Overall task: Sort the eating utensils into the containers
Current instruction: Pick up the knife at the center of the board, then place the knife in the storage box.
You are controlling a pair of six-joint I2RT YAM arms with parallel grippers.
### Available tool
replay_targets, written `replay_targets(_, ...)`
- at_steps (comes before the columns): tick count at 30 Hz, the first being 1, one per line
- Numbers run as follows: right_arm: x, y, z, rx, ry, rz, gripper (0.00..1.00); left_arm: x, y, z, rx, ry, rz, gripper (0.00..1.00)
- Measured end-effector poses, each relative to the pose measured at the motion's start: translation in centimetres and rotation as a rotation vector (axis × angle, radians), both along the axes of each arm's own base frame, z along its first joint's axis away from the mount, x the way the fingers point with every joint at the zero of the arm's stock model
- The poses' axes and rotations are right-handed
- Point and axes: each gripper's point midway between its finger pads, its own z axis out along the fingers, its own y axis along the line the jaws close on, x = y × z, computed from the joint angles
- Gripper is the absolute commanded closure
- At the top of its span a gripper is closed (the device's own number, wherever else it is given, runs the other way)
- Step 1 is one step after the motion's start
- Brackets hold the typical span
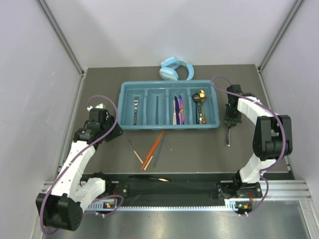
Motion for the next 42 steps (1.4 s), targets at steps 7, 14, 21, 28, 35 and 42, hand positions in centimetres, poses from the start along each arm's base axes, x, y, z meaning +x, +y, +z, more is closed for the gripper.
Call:
replay_targets(7,0.6,-0.4,2.7,-0.021,-0.065,-0.007,1.0,0.0,0.0,0.0,0.0,0.0,0.0,0.51)
replay_targets(14,0.6,-0.5,4.4,-0.024,-0.093,-0.008,1.0,0.0,0.0,0.0,0.0,0.0,0.0,0.51)
replay_targets(21,1.8,1.3,7.9,-0.022,-0.161,0.042,1.0,0.1,0.0,-0.1,0.001,0.005,0.0,0.51)
replay_targets(28,2.7,6.0,12.4,0.004,-0.241,0.164,1.0,0.1,0.0,-0.1,0.0,0.003,0.0,0.51)
replay_targets(35,5.7,10.8,16.9,0.042,-0.343,0.249,1.0,0.1,0.0,-0.1,0.0,0.003,0.0,0.51)
replay_targets(42,9.0,17.3,14.5,0.081,-0.3,0.345,1.0,0.1,0.0,-0.1,0.002,0.003,0.001,0.51)
